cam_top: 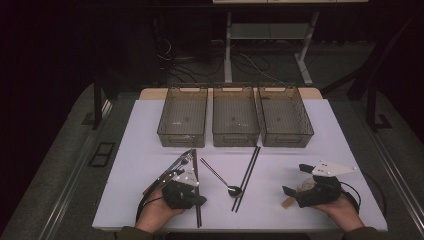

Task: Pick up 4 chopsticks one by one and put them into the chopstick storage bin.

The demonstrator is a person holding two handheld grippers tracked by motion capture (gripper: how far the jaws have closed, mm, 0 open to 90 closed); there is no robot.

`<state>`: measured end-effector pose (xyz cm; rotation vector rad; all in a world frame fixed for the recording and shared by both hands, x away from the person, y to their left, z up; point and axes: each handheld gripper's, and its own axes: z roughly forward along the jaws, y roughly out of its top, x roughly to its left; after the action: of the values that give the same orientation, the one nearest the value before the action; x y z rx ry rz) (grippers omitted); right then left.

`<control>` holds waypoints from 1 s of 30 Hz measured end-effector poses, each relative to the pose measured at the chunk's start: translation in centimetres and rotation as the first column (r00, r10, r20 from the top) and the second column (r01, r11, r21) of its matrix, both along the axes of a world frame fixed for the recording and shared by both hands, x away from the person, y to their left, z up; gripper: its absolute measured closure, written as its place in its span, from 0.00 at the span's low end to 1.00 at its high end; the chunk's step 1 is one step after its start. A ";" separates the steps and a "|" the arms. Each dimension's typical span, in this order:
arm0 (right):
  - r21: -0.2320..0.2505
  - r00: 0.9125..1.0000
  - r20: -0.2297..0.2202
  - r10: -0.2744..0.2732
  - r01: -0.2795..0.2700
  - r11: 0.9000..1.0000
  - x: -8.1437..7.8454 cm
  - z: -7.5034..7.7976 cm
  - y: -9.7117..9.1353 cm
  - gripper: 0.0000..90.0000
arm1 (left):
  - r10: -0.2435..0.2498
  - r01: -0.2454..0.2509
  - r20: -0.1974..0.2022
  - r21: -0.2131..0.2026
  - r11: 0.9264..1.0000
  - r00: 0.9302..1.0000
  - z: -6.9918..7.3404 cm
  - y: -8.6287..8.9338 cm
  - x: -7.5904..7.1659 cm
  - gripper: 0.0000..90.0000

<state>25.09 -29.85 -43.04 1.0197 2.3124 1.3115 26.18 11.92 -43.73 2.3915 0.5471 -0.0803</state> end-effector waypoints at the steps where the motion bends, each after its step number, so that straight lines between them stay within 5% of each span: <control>1: 0.000 1.000 -0.001 0.000 0.000 1.000 0.0 0.0 0.0 0.01 | 0.002 -0.002 -0.001 0.003 1.000 1.000 0.1 0.1 0.0 0.99; 22: -0.002 1.000 0.001 -0.001 0.001 1.000 0.0 0.0 0.0 0.01 | 0.031 -0.031 -0.015 0.007 1.000 0.999 0.4 0.9 -0.3 0.99; 30: 0.001 1.000 0.004 0.001 -0.001 1.000 0.0 0.1 0.0 0.01 | -0.013 0.014 -0.035 0.021 1.000 0.999 0.0 0.1 -1.4 0.99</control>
<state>25.07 -29.88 -42.98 1.0155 2.3093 1.3138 24.73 11.99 -43.69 2.4182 0.5504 -0.1225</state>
